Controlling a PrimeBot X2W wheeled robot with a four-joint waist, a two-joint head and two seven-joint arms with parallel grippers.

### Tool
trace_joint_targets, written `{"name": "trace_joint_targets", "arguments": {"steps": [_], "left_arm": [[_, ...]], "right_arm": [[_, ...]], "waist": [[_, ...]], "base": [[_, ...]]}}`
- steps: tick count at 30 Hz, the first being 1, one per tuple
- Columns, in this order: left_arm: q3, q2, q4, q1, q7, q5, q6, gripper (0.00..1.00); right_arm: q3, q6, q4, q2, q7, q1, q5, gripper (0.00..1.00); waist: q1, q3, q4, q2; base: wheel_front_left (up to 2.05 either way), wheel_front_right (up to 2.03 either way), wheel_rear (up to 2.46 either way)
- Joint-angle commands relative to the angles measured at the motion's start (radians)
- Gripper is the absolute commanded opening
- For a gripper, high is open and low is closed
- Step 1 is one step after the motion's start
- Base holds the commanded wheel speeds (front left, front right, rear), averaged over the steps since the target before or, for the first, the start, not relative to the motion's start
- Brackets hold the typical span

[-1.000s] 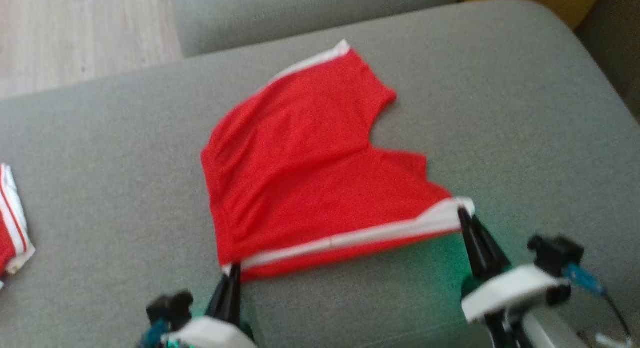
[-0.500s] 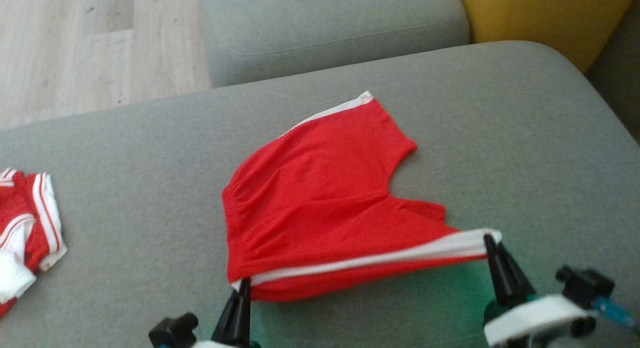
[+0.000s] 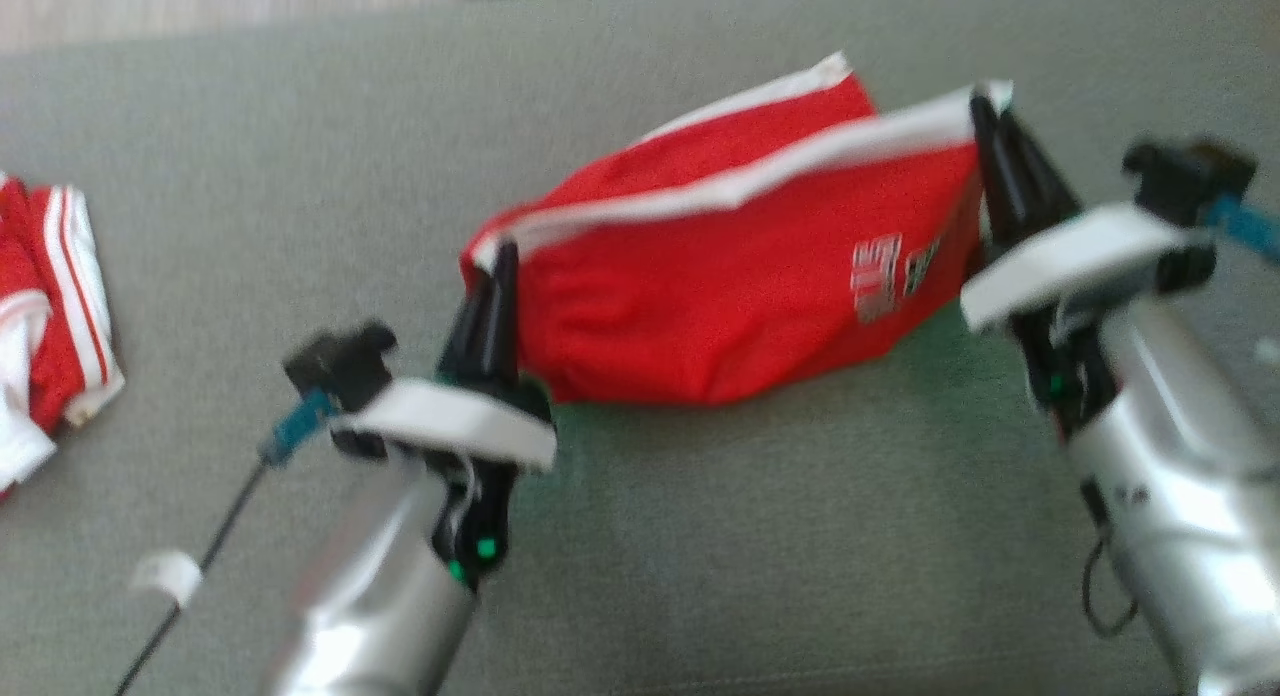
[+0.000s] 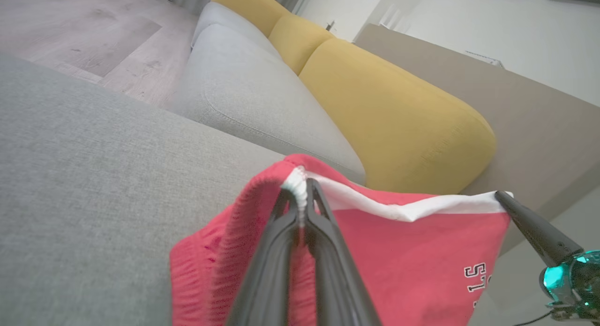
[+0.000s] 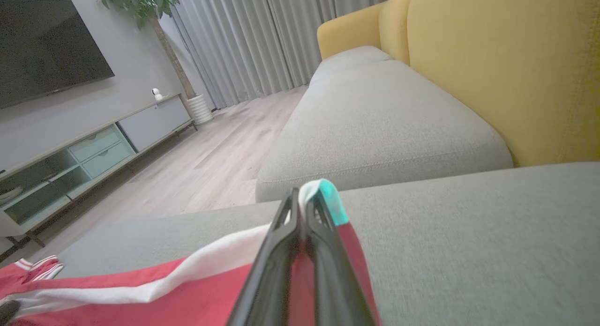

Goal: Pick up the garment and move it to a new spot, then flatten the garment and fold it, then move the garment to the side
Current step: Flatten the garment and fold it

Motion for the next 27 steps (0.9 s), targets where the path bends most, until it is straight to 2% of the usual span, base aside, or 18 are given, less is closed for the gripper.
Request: {"name": "trace_joint_targets", "arguments": {"steps": [1,7,13,15,16,17,18,19,20,21,27], "left_arm": [[0.03,0.006,-0.016,-0.053,-0.007,-0.015,0.002,0.0],[0.029,0.006,0.027,-0.187,-0.007,-0.092,0.002,0.0],[0.002,0.006,0.053,-0.277,-0.007,-0.125,0.003,0.0],[-0.027,0.006,0.064,-0.298,-0.007,-0.097,0.006,0.0],[-0.03,0.006,0.068,-0.302,-0.007,-0.098,0.007,0.0],[-0.03,0.006,0.072,-0.301,-0.007,-0.114,0.008,0.0],[-0.03,0.006,0.072,-0.301,-0.007,-0.114,0.008,0.0],[-0.029,0.006,0.076,-0.302,-0.007,-0.12,0.013,0.32],[-0.029,0.006,0.08,-0.301,-0.007,-0.123,0.018,0.58],[-0.033,0.006,0.087,-0.296,-0.007,-0.127,0.021,1.0],[-0.043,0.006,0.129,-0.266,-0.007,-0.109,0.033,1.0]], "right_arm": [[0.019,0.003,-0.009,0.002,0.001,-0.047,-0.006,0.0],[0.052,0.003,0.154,0.008,-0.019,-0.247,-0.037,0.0],[0.068,0.003,0.3,0.022,-0.053,-0.39,-0.058,0.0],[0.075,0.003,0.354,0.026,-0.061,-0.423,-0.079,0.0],[0.078,0.003,0.378,0.031,-0.065,-0.438,-0.088,0.05],[0.078,0.003,0.402,0.035,-0.071,-0.451,-0.095,0.44],[0.078,0.003,0.402,0.035,-0.071,-0.451,-0.095,0.44],[0.073,0.003,0.426,0.04,-0.077,-0.463,-0.101,1.0],[0.069,0.003,0.449,0.045,-0.084,-0.473,-0.108,1.0],[0.068,0.003,0.467,0.052,-0.09,-0.479,-0.113,1.0],[0.079,0.003,0.538,0.058,-0.113,-0.477,-0.142,1.0]], "waist": [[-0.0005,0.083,0.038,0.0],[-0.0005,0.178,0.073,0.0],[-0.0005,0.24,0.096,0.0],[-0.0005,0.253,0.098,0.0],[-0.0005,0.258,0.097,0.0],[-0.0005,0.262,0.096,0.0],[-0.0005,0.262,0.096,0.0],[-0.0005,0.266,0.094,0.0],[-0.0005,0.268,0.094,0.0],[-0.0005,0.269,0.093,0.0],[-0.0005,0.261,0.089,0.0]], "base": [[0.0,0.0,0.0],[0.0,0.0,0.0],[0.0,0.0,0.0],[0.0,0.0,0.0],[0.0,0.0,0.0],[0.0,0.0,0.0],[0.0,0.0,0.0],[0.0,0.0,0.0],[0.0,0.0,0.0],[0.0,0.0,0.0],[0.0,0.0,0.0]]}}
